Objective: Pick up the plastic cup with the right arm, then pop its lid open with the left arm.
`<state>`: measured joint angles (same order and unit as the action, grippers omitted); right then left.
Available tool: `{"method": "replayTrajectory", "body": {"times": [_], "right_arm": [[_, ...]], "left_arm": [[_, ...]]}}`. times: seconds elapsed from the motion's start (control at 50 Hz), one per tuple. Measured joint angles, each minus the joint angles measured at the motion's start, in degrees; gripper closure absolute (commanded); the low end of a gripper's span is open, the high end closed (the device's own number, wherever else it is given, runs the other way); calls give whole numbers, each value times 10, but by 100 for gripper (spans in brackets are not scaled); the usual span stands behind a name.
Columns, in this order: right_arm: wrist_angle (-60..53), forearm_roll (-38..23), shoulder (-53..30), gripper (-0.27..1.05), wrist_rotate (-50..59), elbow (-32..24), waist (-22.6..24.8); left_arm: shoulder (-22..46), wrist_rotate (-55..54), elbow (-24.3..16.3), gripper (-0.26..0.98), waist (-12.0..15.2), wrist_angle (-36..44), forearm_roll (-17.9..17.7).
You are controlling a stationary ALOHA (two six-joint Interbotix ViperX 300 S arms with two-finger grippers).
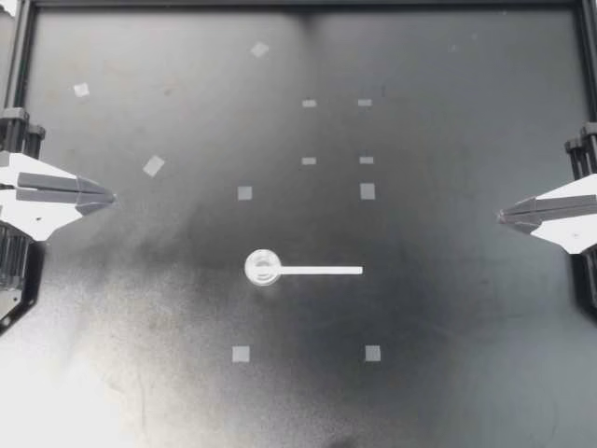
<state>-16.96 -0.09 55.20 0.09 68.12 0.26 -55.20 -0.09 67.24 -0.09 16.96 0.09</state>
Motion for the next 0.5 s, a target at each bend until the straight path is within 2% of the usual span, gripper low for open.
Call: {"method": "replayTrajectory", "body": {"times": [0.1, 0.26, 0.36, 0.5], "right_arm": [[-1, 0, 2, 83, 1, 15, 1], [-4, 0, 20, 84, 2, 38, 1], [-10, 0, 29, 84, 0, 40, 1], [-47, 0, 20, 82, 0, 34, 1]], "left_arm": [[4, -3, 32, 75, -5, 5, -1], [4, -6, 46, 76, -7, 5, -2], [8, -5, 42, 76, -7, 6, -2], [33, -5, 9, 76, -7, 5, -2]]}}
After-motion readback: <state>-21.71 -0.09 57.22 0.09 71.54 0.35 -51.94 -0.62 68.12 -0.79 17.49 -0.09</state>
